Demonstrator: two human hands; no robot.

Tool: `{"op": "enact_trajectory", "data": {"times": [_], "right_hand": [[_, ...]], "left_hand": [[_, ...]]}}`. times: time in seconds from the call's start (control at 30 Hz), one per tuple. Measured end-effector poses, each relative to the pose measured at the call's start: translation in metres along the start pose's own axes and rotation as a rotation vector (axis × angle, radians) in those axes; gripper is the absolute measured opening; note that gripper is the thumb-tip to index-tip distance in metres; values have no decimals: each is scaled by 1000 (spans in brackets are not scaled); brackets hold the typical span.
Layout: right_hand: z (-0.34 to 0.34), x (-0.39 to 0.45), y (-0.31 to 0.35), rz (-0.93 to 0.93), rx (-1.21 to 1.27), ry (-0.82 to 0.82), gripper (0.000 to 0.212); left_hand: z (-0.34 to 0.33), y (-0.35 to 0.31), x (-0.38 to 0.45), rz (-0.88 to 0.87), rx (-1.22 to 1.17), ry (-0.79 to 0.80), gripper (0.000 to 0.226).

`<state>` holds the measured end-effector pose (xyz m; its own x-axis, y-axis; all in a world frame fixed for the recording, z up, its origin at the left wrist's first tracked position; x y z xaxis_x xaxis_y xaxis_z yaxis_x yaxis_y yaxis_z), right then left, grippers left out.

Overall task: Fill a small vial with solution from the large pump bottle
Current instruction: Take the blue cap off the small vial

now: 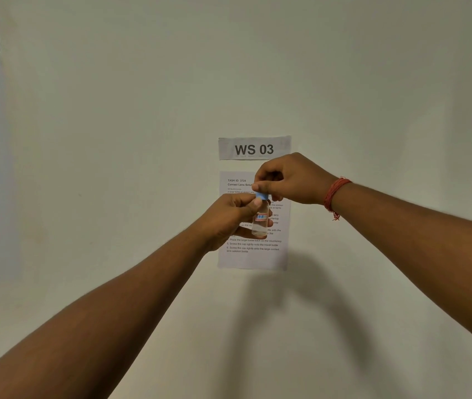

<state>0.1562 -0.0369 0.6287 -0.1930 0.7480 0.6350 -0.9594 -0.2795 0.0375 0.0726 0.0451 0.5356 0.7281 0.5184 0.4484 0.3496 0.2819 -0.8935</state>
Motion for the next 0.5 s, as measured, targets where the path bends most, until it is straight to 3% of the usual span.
{"op": "enact_trajectory", "data": {"times": [0.17, 0.37, 0.5], "right_hand": [[-2, -1, 1, 12, 7, 30, 2], [-2, -1, -4, -12, -154, -14, 21], [-4, -3, -3, -8, -141, 13, 20]], "left_hand": [[0, 0, -2, 0, 12, -5, 30], [-2, 1, -3, 1, -6, 4, 25], [-2, 3, -3, 4, -10, 4, 24]]}}
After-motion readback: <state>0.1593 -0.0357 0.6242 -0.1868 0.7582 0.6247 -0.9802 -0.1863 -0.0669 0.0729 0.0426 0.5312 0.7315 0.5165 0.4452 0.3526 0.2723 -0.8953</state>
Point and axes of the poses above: each hand's wrist, its own x-axis towards the middle knuckle, its own z-axis out of the back of the hand, y = z × x, the point moved 8 cm from there along x, towards the middle knuckle, and after that the axes turned 10 degrees about -x, right-handed, at the moved point
